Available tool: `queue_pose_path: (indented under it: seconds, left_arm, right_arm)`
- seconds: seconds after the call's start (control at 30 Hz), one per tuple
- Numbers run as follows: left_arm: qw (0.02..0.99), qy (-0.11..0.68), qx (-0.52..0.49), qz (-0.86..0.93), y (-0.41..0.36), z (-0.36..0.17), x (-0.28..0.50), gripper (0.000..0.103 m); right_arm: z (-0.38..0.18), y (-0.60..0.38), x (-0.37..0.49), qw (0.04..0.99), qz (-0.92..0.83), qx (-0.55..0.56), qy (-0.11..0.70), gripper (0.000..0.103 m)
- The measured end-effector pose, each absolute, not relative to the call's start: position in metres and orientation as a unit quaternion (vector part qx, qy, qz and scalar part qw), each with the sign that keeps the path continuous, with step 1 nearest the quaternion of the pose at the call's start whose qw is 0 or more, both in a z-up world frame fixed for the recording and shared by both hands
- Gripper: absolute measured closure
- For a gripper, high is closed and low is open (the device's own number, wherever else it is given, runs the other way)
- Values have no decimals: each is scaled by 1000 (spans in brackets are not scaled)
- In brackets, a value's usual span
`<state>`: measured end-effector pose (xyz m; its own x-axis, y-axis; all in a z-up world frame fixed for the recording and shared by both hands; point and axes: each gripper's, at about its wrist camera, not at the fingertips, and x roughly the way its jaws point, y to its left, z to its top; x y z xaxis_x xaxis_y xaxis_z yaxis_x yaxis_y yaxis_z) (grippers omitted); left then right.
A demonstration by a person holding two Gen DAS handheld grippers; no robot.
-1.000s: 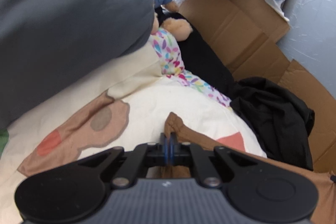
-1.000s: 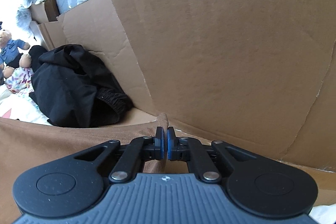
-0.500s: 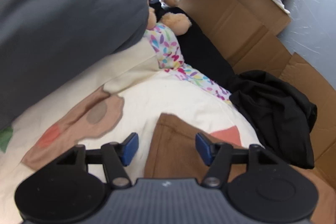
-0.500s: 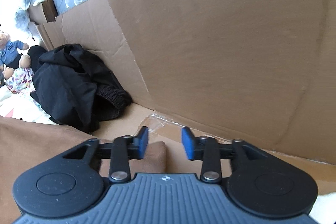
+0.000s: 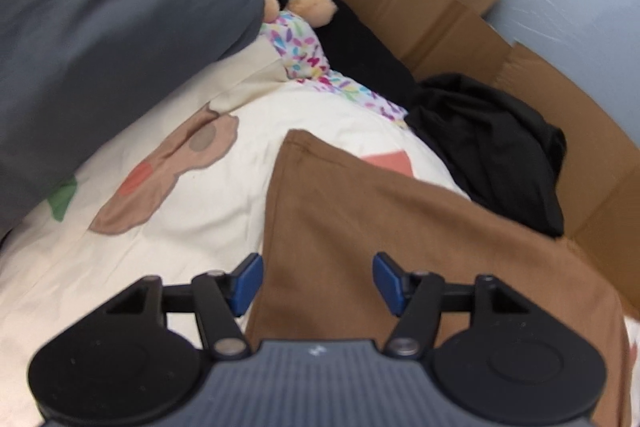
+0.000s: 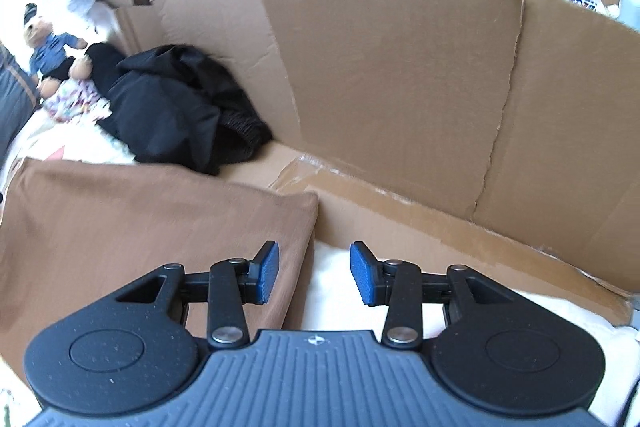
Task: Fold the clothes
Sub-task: 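Open both grippers and move back over the folded shirt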
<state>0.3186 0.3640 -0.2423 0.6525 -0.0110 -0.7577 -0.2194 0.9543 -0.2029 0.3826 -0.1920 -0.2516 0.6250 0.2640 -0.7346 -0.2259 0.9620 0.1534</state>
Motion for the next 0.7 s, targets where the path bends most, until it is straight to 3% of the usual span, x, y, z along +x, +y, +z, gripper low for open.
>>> queue_pose_path:
  seconds: [0.7]
  left_arm:
    - [889,438,-129,45,369,-225,206,42]
  right_arm:
    - [-223,-208,278,888,159,-16,432,59]
